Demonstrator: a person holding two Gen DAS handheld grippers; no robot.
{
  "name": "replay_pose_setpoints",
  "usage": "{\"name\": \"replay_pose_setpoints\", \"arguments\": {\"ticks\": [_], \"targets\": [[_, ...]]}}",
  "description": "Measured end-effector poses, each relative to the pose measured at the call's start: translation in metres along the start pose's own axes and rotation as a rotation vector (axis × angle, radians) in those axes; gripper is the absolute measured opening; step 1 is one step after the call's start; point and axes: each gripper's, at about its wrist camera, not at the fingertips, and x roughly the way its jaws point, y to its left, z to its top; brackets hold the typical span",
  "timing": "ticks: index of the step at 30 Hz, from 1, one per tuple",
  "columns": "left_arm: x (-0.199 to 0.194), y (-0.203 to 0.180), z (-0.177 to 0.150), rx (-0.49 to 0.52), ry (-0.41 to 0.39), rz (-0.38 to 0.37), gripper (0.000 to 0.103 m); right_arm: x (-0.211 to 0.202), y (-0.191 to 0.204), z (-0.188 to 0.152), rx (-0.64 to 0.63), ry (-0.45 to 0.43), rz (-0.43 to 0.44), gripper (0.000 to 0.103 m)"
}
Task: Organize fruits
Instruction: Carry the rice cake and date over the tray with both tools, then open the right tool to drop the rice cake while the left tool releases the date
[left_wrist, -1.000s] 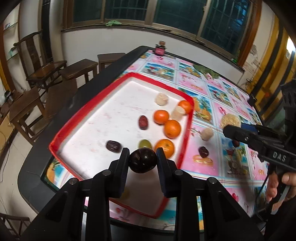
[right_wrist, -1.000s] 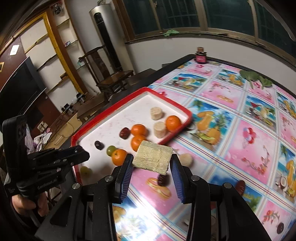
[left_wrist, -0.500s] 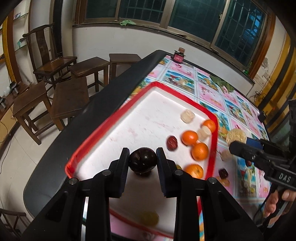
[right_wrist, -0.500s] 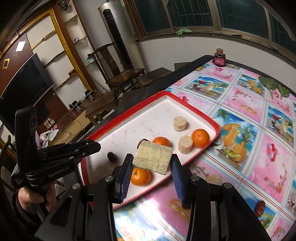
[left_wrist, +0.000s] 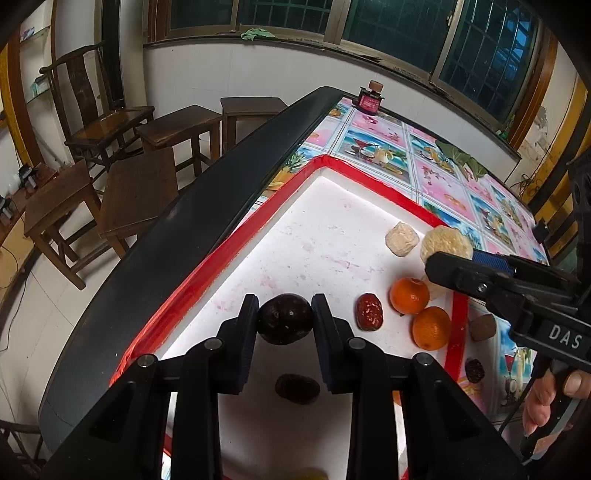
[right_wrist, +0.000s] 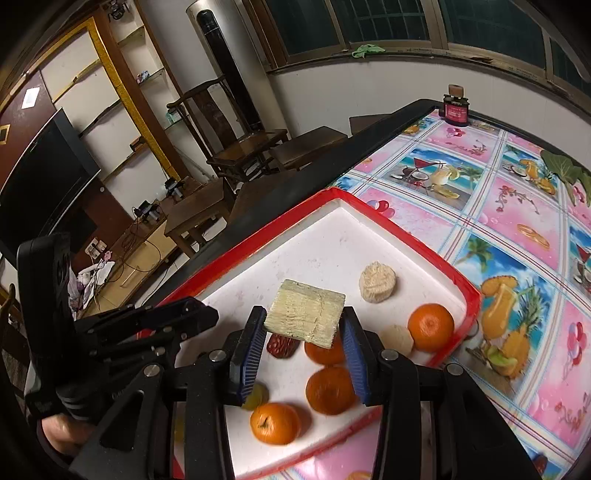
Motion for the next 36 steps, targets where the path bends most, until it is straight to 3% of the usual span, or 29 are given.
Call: {"name": "replay_pose_setpoints", "arguments": {"ticks": [17, 36], "targets": [[0.028, 0.001, 0.005, 0.006, 0.058, 0.008, 0.027, 0.044, -0.005, 0.013, -0.017, 0.045, -0.050, 0.041], [0.035, 0.004, 0.006, -0.004, 0.061, -0.013, 0.027, 0.065, -0.005, 0.011, -0.026, 0.080, -0.088, 0.041]]}}
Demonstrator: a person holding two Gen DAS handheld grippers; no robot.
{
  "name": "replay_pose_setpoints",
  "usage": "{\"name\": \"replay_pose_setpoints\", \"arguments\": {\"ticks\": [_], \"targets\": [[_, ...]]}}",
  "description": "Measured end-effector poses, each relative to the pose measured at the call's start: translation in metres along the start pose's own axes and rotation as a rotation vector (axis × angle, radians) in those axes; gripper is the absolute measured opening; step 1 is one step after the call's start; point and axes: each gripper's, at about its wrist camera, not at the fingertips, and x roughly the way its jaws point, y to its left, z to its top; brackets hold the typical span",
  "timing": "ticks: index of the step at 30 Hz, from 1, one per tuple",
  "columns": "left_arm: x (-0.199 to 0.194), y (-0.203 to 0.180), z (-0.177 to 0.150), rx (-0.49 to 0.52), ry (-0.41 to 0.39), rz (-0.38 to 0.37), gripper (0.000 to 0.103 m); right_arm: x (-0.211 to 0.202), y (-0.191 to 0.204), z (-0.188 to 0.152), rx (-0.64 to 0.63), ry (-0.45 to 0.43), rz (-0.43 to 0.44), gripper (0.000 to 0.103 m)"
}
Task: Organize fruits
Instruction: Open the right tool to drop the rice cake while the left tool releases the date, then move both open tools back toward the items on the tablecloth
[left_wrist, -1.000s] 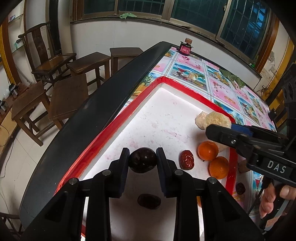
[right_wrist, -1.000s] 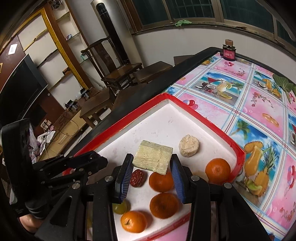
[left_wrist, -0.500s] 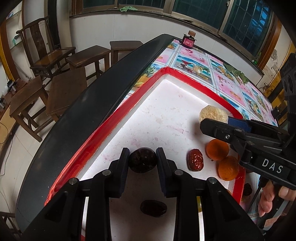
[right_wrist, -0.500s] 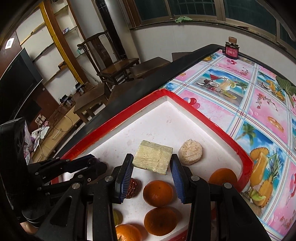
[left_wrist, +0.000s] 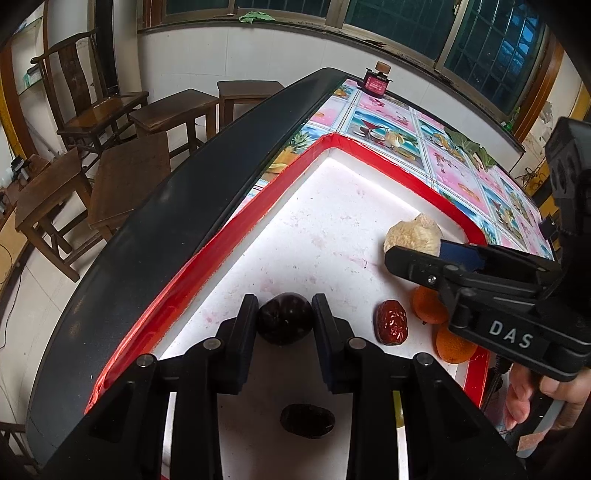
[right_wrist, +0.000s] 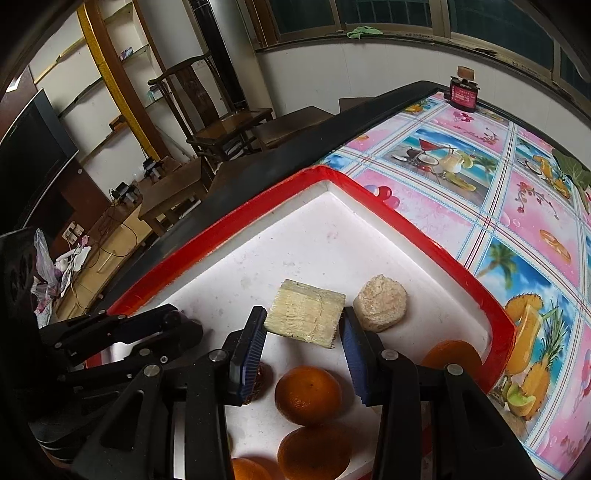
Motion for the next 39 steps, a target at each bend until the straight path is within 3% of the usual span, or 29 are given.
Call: {"name": "replay_pose_setpoints", "arguments": {"ticks": [5, 8, 17, 23, 32, 39], "targets": [[-0.001, 0.001, -0.001, 0.000, 0.001, -0.007, 0.030, 0.005, -0.003, -0.001, 0.008, 0.011, -0.009, 0.043], [-0.003, 0.000, -0.001, 0.002, 0.000, -0.006, 0.048, 0.006, -0.003, -0.001, 0.014, 0.012, -0.011, 0.044], [-0.020, -0.005, -0.004, 0.012, -0.035, 0.003, 0.048, -0.020, -0.004, -0.004, 0.037, -0.037, 0.008, 0.047], [-0.032, -0.009, -0.010, 0.012, -0.057, 0.007, 0.058, -0.050, -0.004, -0.018, 0.049, -0.084, 0.027, 0.049], [-0.048, -0.019, -0.020, 0.025, -0.070, -0.010, 0.058, -0.087, 0.002, -0.056, 0.045, -0.130, 0.094, 0.054], [-0.064, -0.031, -0.030, 0.040, -0.086, -0.036, 0.058, -0.109, -0.009, -0.095, 0.139, -0.143, 0.113, 0.058]]}}
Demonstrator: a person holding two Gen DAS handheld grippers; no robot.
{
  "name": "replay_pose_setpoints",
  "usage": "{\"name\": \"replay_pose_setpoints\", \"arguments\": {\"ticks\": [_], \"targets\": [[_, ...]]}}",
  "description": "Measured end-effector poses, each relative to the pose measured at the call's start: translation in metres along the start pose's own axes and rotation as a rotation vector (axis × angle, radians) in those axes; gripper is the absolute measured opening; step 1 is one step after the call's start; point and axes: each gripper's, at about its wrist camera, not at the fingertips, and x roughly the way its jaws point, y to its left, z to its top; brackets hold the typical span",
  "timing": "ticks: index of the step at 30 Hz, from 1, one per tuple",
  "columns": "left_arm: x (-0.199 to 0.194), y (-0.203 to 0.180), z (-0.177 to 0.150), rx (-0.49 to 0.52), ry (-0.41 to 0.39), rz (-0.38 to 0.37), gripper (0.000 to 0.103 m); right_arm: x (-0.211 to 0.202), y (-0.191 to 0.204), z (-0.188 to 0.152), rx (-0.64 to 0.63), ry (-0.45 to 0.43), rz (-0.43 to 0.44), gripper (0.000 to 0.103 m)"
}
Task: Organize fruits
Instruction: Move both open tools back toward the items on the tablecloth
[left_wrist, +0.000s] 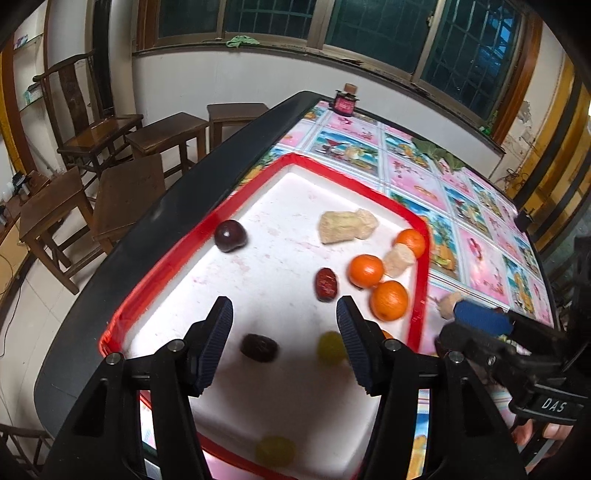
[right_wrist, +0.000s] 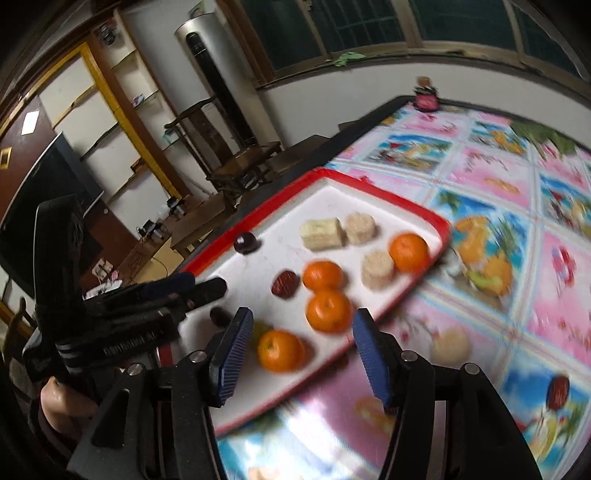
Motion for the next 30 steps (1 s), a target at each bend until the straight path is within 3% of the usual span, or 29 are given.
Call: {"name": "replay_pose_setpoints", "arguments": {"ticks": [6, 9, 15, 30], "targets": [[-0.002, -0.021, -0.006, 0.036, 0.009, -0.026, 0.058, -0.021, -0.022, -0.028, 0.050, 0.028, -0.016, 0.058], [-0.004, -0.029, -0.008, 0.044, 0.008, -0.034, 0.069, -0.036, -0.039, -0.041, 0.072, 0.029, -0.039, 0.058], [-0.006, -0.048, -0.012, 0.071, 0.011, -0.062, 0.069, -0.071, -0.070, -0.061, 0.118, 0.001, -0.109, 0.063], [-0.005, -0.093, -0.017, 0.164, 0.032, -0.086, 0.069, -0.101, -0.122, -0.071, 0.149, -0.030, -0.225, 0.061]]}}
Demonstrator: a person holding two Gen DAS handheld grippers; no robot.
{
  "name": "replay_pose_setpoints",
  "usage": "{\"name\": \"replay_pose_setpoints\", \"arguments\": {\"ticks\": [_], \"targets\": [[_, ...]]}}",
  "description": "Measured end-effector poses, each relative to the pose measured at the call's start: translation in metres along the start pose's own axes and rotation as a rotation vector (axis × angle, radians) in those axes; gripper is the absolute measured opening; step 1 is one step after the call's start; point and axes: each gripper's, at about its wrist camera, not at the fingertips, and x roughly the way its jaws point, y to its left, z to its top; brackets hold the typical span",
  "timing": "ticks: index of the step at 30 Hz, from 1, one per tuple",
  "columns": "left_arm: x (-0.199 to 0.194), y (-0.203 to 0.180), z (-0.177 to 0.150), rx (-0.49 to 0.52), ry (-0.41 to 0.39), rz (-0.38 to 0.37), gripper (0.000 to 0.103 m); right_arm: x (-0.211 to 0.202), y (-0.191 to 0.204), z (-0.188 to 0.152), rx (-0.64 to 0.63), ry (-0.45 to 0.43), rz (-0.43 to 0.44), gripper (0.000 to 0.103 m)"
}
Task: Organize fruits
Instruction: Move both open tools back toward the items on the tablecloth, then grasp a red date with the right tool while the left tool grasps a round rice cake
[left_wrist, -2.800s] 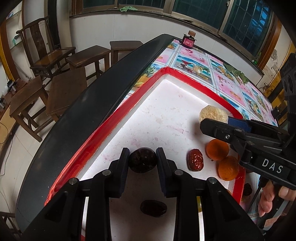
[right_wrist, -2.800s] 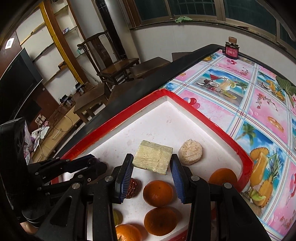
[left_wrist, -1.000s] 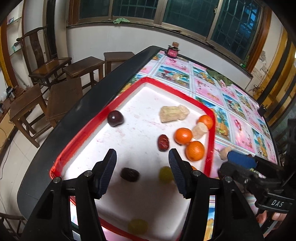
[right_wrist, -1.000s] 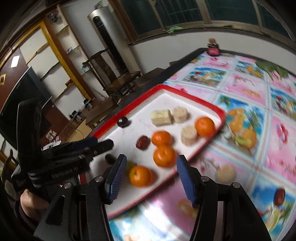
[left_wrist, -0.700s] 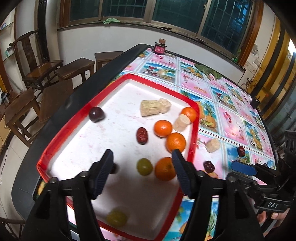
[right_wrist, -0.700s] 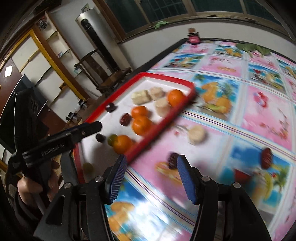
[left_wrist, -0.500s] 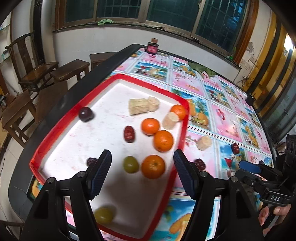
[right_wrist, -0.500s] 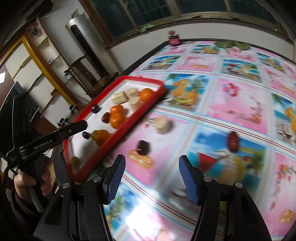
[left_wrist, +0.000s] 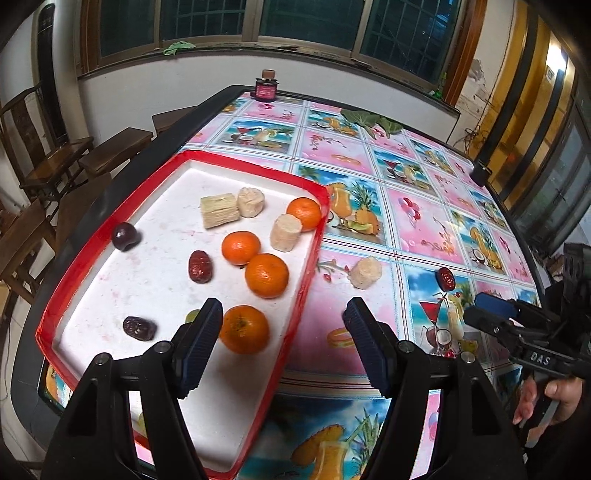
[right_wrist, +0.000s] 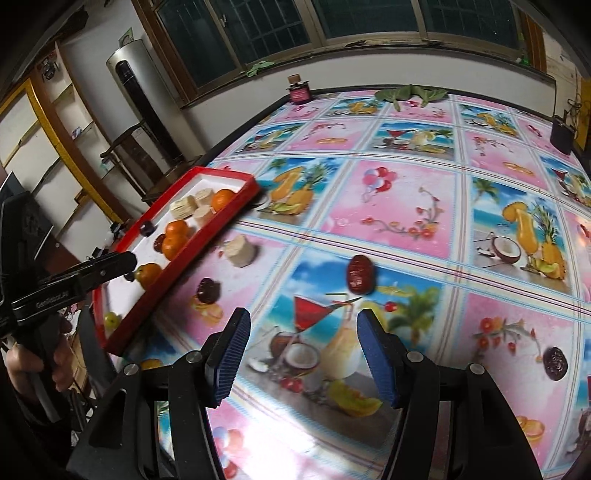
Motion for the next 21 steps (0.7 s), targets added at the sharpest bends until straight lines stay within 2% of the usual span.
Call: {"name": "replay_pose_setpoints", "arguments": {"ticks": [7, 21], "targets": [[0.005, -0.013, 0.005, 0.025, 0.005, 0.004, 0.069, 0.009, -0.018, 0.009, 0.032, 0.000, -0.021, 0.060], [0.043, -0.061, 0.011, 0.155, 0.059, -0.021, 0.067, 0.031, -0.023, 0.021, 0.029, 0.027, -0.053, 0.054]]}}
